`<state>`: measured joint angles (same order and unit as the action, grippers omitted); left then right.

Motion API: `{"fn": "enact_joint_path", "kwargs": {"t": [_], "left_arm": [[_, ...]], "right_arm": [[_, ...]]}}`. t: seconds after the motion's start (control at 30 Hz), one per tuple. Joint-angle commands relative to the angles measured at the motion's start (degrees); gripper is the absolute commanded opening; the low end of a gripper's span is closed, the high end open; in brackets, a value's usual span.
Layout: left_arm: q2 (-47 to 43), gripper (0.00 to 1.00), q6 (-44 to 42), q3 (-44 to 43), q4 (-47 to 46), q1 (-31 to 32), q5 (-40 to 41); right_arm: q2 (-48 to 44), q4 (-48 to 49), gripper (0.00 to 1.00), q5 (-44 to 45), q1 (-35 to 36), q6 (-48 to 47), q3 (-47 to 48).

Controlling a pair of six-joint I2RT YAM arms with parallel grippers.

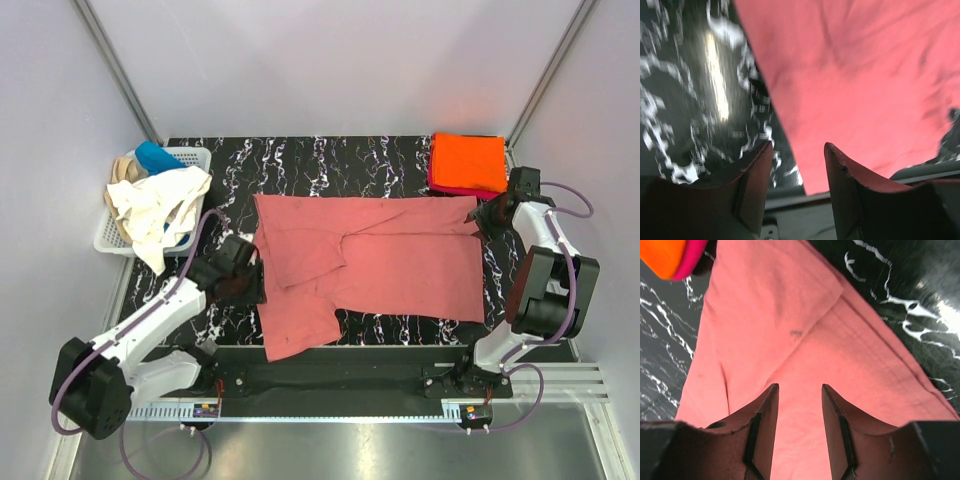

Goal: Fold and stack the t-shirts
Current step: Fold the tshirt

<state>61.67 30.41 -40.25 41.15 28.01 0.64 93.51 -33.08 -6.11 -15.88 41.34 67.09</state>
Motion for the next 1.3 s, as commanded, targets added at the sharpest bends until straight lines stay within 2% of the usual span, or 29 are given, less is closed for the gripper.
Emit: {"fn": "enact_joint_path", "kwargs": {"t": [0.0, 0.17, 0.47, 0.63, 0.73, 0.77, 0.87, 0.9, 0.93, 1.07, 1.17, 1.27], "left_arm": [[-3.49, 0.49, 8.60, -0.09, 0.84, 5.11, 5.42], [-1.81, 0.47, 19.30, 4.90, 0.69, 6.27, 5.68], [-1.20, 0.47, 24.77, 10.71, -3.52, 9.16, 6.21], [2.31, 0.46, 27.50, 15.28, -12.31, 11.63, 4.89], [5.30, 0.38, 27.07, 15.64, -12.67, 12.42, 4.98], [5.56, 0.28, 27.15, 15.81, -12.50, 12.59, 5.33], [2.94, 0.12, 27.42, 14.86, -11.97, 12.77, 6.73], [0.41, 0.03, 27.33, 13.98, -11.18, 12.77, 7.26], [-0.75, 0.00, 26.63, 11.53, -10.04, 12.77, 8.74], [-3.83, 0.00, 22.77, 5.28, -5.38, 12.77, 11.48], [-4.01, 0.00, 19.69, 2.20, -6.86, 12.77, 10.61], [-3.31, 0.00, 16.62, -0.87, -8.97, 12.16, 9.99]], "right_arm": [[-3.43, 1.17, 0.47, -3.91, -0.12, -0.74, -1.17], [-3.78, 1.70, 0.47, -6.63, -0.12, -1.09, -0.82], [-5.19, 1.97, 0.46, -6.90, -0.12, -0.82, -1.17], [-5.71, 2.41, 0.46, -6.46, -0.12, -0.82, -2.05], [-6.50, 2.32, 0.46, -5.85, -0.12, -1.00, -2.66], [-6.94, 2.41, 0.47, -5.67, -0.12, -0.91, -3.01], [-8.78, 0.58, 0.47, -4.09, -0.12, 2.42, -3.54], [-9.40, -0.57, 0.47, -3.74, -0.12, 5.04, -3.63], [-10.36, -2.06, 0.47, -2.69, -0.03, 6.11, -3.55], [-12.39, -11.54, 0.49, 1.19, -0.29, 7.88, -2.49], [-12.66, -19.17, 0.51, 1.79, -2.31, 5.33, -0.48], [-11.43, -26.12, 0.49, 5.04, -3.54, 7.43, -1.08]]}}
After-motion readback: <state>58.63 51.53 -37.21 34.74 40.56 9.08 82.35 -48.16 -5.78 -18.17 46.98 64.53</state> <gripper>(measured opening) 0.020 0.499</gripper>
